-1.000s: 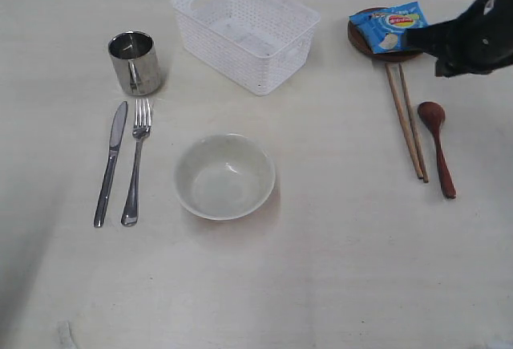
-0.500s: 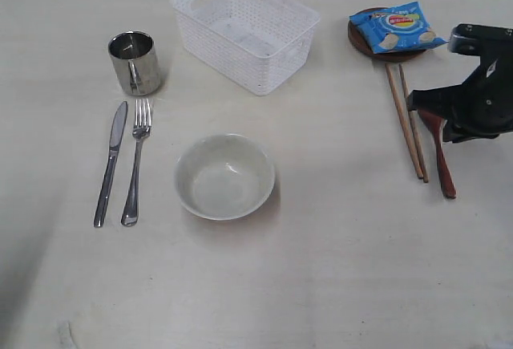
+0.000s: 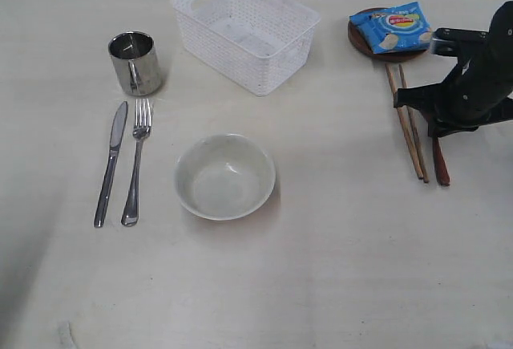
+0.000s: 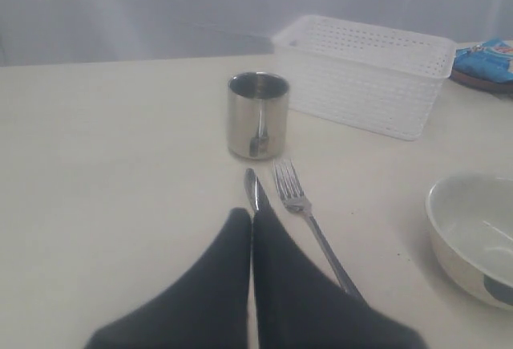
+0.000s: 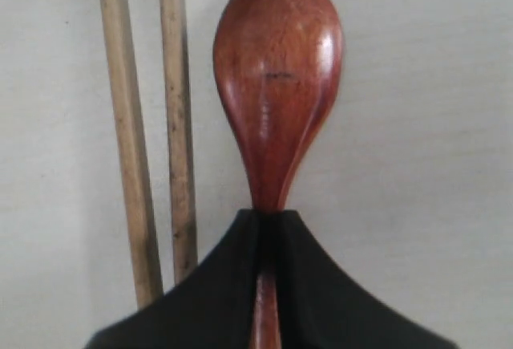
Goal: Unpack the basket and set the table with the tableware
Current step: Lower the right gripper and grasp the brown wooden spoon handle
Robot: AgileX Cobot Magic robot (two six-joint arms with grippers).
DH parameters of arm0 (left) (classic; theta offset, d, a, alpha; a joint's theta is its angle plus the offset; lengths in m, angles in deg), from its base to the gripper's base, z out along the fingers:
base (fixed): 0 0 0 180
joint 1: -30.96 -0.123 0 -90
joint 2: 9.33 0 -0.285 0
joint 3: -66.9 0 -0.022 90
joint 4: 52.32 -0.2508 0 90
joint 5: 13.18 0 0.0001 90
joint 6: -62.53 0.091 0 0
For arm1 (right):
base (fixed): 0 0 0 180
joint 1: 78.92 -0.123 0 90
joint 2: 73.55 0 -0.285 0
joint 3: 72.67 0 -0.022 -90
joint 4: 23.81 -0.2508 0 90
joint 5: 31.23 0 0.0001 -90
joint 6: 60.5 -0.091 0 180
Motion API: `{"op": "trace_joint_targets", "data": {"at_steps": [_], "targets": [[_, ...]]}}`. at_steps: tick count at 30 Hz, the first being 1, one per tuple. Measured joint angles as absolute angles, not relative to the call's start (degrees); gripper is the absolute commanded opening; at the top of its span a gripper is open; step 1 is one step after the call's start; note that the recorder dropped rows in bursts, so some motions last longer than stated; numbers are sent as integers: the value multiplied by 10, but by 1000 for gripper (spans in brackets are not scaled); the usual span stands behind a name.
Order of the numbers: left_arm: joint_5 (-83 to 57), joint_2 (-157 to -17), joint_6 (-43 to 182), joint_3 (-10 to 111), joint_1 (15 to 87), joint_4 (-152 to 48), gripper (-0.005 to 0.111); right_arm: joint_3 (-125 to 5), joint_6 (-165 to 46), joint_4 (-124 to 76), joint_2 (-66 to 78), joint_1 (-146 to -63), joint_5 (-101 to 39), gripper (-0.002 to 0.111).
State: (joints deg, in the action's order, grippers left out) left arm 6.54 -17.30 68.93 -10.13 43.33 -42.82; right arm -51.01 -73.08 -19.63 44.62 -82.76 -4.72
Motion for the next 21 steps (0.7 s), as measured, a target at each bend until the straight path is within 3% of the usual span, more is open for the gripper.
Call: {"op": "trace_joint_targets", "data": {"at_steps": [4,11,14,17,21], "targets": [[65,-173,689,-101,433,-428,0,-512,-730,-196,449,-828,-48,8],[65,-173,689,-101,433,-428,0,-543,-726,-195,461,-828,2,38],[65,-173,689,-101,433,-428,0,-547,-726,-194,462,-827,15,41],[65,-173,689,-101,433,-428,0,-547,-726,-194,463,-826,21,34],[65,-173,689,-101,433,-428,0,-550,-725,-198,468,-826,23,5]]}}
